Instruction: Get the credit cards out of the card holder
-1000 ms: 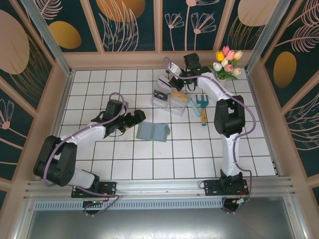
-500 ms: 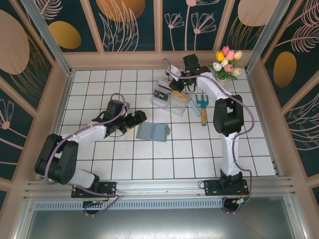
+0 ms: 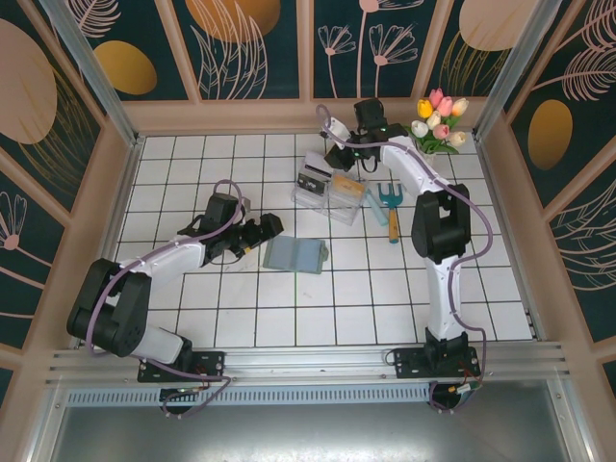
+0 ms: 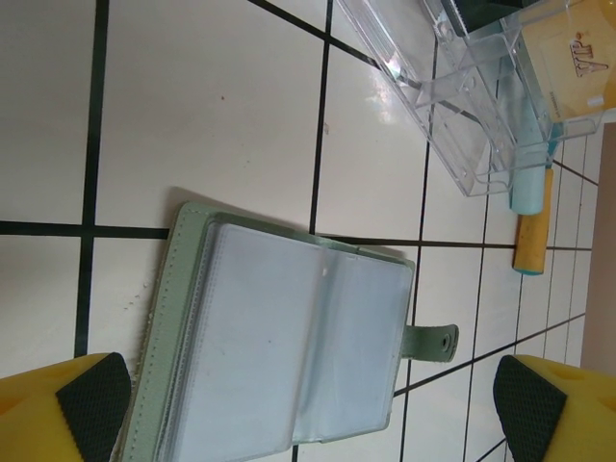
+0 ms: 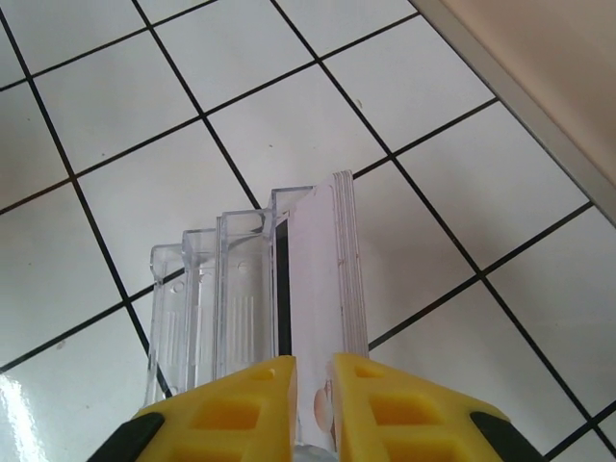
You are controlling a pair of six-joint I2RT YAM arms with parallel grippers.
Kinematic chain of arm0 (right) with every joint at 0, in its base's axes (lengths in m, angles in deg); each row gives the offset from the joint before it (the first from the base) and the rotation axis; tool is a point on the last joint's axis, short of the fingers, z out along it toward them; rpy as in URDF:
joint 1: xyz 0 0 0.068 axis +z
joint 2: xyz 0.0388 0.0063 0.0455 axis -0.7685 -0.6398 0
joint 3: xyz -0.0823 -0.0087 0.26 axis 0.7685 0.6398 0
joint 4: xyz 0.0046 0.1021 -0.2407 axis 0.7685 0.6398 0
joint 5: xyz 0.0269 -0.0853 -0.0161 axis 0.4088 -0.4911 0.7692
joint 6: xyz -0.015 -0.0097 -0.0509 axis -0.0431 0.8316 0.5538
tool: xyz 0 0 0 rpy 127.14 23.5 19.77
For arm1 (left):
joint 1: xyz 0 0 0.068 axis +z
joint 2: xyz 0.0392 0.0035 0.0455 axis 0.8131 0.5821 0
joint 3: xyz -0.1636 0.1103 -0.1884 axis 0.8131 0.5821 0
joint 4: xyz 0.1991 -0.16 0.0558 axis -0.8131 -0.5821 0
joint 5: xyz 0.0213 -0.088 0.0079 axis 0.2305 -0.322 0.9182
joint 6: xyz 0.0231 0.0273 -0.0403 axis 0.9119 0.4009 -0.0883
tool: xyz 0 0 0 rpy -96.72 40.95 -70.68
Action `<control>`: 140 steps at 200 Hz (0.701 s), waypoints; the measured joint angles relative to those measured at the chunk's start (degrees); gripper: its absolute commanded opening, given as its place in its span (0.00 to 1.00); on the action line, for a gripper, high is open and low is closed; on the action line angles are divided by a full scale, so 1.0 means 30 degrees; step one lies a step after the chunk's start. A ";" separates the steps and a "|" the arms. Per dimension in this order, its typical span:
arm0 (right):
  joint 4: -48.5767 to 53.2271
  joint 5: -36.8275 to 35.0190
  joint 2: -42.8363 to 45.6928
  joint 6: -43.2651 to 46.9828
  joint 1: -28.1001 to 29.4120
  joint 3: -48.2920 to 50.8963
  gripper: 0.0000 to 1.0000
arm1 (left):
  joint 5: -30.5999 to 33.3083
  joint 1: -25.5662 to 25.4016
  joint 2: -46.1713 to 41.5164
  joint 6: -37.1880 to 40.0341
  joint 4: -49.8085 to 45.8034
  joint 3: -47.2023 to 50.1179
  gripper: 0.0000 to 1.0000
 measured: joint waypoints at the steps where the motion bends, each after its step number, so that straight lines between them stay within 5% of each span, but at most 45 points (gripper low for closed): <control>1: -0.0036 0.0007 0.0015 -0.0015 0.0000 0.0036 0.21 | 0.0015 0.0000 -0.0007 0.0007 -0.0007 0.0000 0.98; 67: -0.4619 -0.2200 0.7475 -0.6965 0.1392 0.9216 0.30 | 0.1100 0.0000 -0.1486 0.0277 -0.0437 0.0364 0.98; 90: -0.6499 -0.4211 1.0477 -0.9908 0.3162 1.2721 0.44 | 0.1413 0.0000 -0.1545 0.0743 -0.0882 0.0408 0.98; 140: -0.8225 -0.7155 1.4105 -1.8535 0.6105 1.8382 0.44 | 0.1413 0.0000 -0.1654 0.1421 -0.1297 0.0787 0.98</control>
